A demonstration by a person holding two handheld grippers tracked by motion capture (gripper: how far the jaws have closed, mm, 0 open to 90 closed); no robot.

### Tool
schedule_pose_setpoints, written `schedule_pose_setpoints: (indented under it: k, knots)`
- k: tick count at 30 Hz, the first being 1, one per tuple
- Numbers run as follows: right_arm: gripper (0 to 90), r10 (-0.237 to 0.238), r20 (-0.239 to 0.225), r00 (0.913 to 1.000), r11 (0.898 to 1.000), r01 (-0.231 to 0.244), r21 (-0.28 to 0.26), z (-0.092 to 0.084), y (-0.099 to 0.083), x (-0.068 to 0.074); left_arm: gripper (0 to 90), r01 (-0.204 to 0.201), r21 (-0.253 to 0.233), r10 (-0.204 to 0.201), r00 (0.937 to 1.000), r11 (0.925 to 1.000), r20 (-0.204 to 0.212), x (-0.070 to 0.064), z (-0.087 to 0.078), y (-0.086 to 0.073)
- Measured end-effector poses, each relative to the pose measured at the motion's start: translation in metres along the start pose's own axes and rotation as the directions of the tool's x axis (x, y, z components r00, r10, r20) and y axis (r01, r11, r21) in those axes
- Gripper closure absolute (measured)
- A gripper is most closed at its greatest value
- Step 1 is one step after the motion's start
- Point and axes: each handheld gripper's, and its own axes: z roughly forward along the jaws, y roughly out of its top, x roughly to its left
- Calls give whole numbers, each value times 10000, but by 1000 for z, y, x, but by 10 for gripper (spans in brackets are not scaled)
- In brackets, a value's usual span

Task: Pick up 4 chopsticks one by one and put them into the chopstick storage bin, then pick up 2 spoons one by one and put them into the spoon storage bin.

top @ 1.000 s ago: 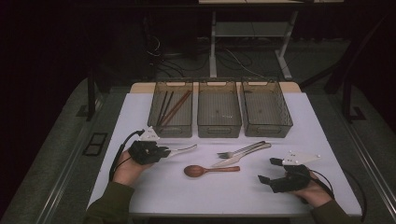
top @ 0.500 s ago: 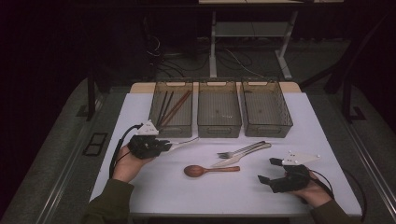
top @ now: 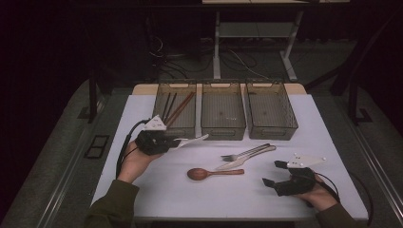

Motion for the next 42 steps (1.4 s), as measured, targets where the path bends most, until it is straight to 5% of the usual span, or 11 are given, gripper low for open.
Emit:
schedule_pose_setpoints:
  k: [42]
  knots:
    - [158, -48, -142, 9999, 10000, 47, -62, 3, 3, -1, 792, -789, -498, 822, 9942, 9956, 687, 9, 64, 99]
